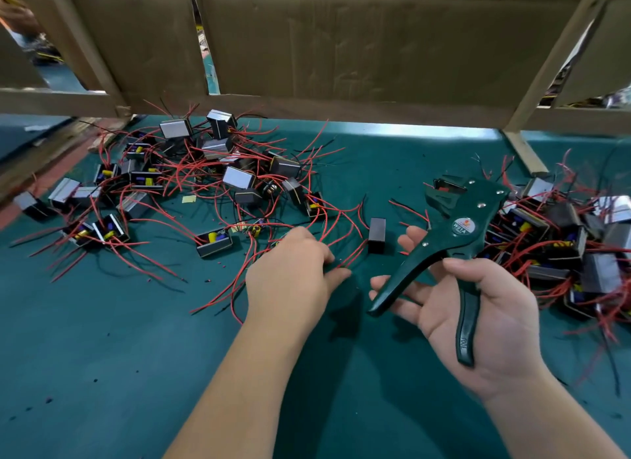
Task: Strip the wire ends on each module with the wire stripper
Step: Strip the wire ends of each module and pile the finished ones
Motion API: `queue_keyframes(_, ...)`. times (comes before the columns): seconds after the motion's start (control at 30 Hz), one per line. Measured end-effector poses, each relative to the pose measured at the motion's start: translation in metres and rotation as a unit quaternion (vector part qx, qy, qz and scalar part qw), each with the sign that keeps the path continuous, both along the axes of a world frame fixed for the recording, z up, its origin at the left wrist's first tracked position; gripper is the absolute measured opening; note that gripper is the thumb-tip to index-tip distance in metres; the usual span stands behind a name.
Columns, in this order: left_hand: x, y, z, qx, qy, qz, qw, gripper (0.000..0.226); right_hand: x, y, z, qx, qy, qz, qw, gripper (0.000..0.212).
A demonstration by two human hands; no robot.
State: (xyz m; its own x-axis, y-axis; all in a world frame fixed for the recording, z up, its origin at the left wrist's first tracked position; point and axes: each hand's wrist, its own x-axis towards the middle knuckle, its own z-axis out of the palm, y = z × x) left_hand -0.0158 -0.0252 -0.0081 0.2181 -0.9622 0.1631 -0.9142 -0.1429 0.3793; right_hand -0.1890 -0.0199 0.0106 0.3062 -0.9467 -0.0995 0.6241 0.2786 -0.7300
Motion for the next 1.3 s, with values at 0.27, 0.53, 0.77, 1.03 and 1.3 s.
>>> queue_keyframes(0.27, 0.015, -0.004, 0.017, -0.288, 0.566, 0.111, 0.764, 0.012, -0.006, -0.003, 0.005, 0.014, 0.015, -0.027, 0.999, 0.049)
queue_keyframes(0.53, 0.023, -0.002, 0.029, -0.166, 0.904, 0.065, 0.388, 0.038, -0.005, -0.002, 0.007, 0.010, 0.015, -0.013, 1.000, 0.053)
queue_keyframes(0.77, 0.004, -0.002, 0.031, -0.150, 0.846, -0.033, 0.510, 0.033, -0.006, 0.000, 0.009, 0.031, -0.039, 0.114, 0.992, 0.068)
queue_keyframes(1.03, -0.009, 0.004, 0.026, -0.103, 0.735, -0.122, 0.659, 0.027, -0.002, 0.008, 0.010, 0.010, -0.099, 0.294, 0.951, 0.063)
queue_keyframes(1.3, -0.001, 0.003, 0.018, -0.024, 0.613, -0.184, 0.768, 0.027, -0.008, 0.004, 0.013, -0.020, -0.050, 0.155, 0.986, 0.079)
